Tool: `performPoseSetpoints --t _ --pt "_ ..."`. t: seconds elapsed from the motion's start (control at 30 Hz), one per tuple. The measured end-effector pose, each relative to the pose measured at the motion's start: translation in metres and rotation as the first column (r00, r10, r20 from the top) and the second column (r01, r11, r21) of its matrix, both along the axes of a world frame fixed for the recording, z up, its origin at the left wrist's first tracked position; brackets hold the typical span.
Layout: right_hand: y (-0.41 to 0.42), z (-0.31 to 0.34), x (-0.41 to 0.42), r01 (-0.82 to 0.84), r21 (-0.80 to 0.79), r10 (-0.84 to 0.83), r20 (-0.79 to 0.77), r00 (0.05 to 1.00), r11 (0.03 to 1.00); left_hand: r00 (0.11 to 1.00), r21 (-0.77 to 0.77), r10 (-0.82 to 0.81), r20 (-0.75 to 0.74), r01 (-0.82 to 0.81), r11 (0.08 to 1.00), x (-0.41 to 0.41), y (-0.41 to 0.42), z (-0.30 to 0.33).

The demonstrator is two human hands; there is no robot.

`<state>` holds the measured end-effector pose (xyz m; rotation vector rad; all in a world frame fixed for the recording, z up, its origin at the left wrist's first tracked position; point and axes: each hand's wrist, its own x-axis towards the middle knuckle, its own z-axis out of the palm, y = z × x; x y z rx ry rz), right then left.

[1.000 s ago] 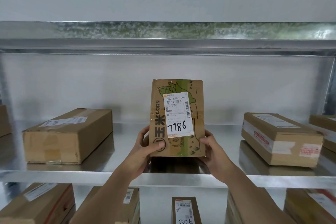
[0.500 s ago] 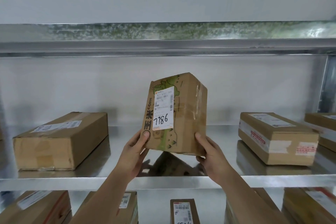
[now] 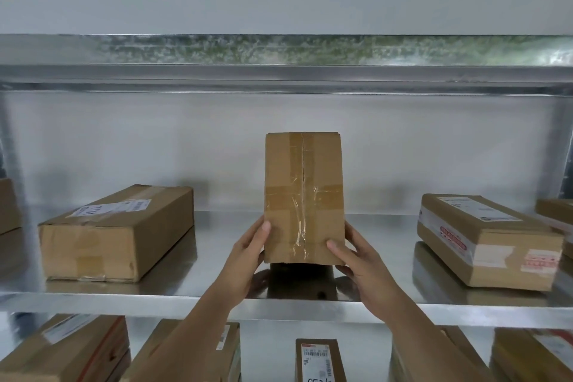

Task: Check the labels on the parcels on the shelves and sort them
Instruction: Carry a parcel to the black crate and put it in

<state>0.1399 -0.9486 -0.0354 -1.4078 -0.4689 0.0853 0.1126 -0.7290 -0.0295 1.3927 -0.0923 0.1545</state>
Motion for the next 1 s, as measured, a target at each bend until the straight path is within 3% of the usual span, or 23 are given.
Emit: performPoseSetpoints --t 0.2,0.47,0.63,0.73,0.87,1.0 --pt "0.001 0.002 -0.003 0.015 -0.001 -0.015 0.022 1.0 1.0 0.996 -0.062 -0.065 0.053 0.068 0.996 -0.002 0.0 0.002" --pt "0.001 0.002 -0.002 0.015 0.001 -0.015 0.016 1.0 1.0 0.992 0.031 -0.079 0.097 0.076 0.997 0.006 0.006 -0.004" --pt "0.002 0.001 0.004 0.132 0.048 -0.124 -0.141 0.982 0.99 0.988 0.041 -0.133 0.081 0.13 0.991 0.012 0.009 -0.008" --pt "0.002 -0.002 0.009 0.16 0.056 -0.153 -0.114 0.982 0.985 0.985 -0.005 -0.165 0.058 0.165 0.986 0.016 0.013 -0.012" --pt "0.0 -0.001 0.008 0.112 0.112 -0.096 -0.142 0.985 0.987 0.983 0.043 -0.145 0.114 0.141 0.989 0.01 0.013 -0.009" --pt "0.0 -0.001 0.01 0.126 0.136 -0.101 -0.177 0.979 0.983 0.985 -0.117 -0.129 0.111 0.142 0.983 0.011 0.017 -0.009"
